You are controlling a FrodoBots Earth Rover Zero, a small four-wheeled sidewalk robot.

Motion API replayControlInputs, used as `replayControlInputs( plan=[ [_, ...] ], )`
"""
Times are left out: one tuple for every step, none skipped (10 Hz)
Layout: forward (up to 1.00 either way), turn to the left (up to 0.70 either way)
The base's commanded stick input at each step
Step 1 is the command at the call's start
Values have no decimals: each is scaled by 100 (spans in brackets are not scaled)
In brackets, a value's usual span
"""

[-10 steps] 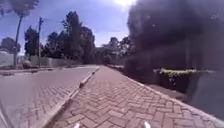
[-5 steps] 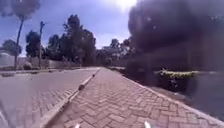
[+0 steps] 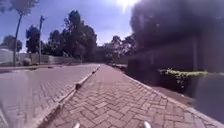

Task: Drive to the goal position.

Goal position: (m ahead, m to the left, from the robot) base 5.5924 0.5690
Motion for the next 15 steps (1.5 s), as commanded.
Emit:
replayControlInputs(
  plan=[
    [70,0],
    [70,0],
    [70,0],
    [70,0],
    [70,0],
    [70,0],
    [70,0],
    [70,0],
    [70,0],
    [70,0],
    [70,0],
    [70,0],
    [70,0],
    [70,0],
    [70,0]
  ],
)
